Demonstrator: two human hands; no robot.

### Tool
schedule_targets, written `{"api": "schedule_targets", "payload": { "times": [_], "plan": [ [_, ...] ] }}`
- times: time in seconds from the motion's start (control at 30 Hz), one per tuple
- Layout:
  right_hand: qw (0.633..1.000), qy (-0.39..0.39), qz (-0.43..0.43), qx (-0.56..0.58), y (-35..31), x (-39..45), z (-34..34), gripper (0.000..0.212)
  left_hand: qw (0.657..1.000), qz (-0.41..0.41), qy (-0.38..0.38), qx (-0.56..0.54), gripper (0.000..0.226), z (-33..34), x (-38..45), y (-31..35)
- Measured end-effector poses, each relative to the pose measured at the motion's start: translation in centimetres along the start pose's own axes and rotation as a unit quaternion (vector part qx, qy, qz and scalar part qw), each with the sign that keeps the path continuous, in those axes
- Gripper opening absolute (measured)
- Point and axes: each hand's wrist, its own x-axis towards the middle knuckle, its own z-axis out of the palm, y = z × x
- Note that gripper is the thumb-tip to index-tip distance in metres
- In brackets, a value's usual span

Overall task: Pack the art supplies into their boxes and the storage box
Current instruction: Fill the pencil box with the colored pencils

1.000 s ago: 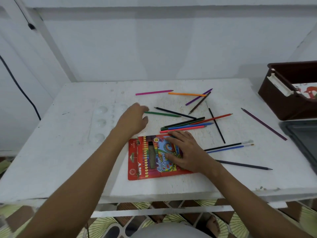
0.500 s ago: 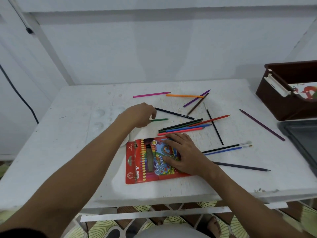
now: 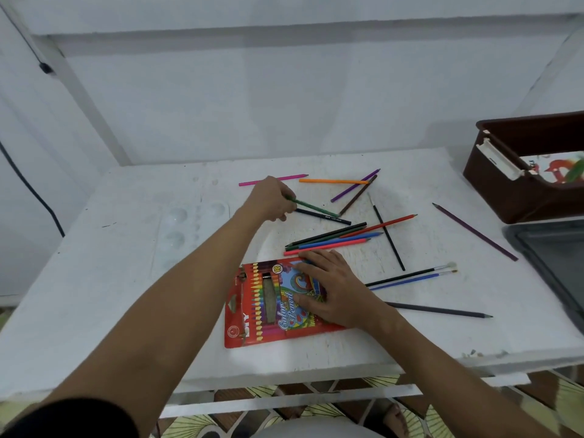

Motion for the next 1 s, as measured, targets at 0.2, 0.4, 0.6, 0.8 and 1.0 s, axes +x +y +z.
{"api": "schedule_targets", "payload": {
  "times": [0.2,0.4,0.6,0.8,1.0],
  "plan": [
    [1.000,-0.006,0.001,0.001,0.2,0.1,0.0,0.061,0.973,0.077,0.009,0.217,0.027,2.0,0.9,-0.7],
    [1.000,-0.003,-0.001,0.000,0.2,0.2,0.0,0.060,0.947,0.099,-0.031,0.303,0.042,1.3,1.6,-1.1],
    [1.000,-0.002,0.002,-0.005,0.3,0.2,0.1,0.060,0.943,0.106,-0.021,0.314,0.023,1.0,1.3,-1.7],
    [1.000,-0.003,0.004,-0.002,0.2,0.2,0.1,0.065,0.959,0.078,-0.054,0.268,0.026,-0.7,-1.3,-2.8],
    [1.000,0.014,-0.008,0.003,0.4,0.2,0.1,0.064,0.990,0.033,-0.005,0.138,0.022,-4.6,-9.8,-5.4]
  ]
}}
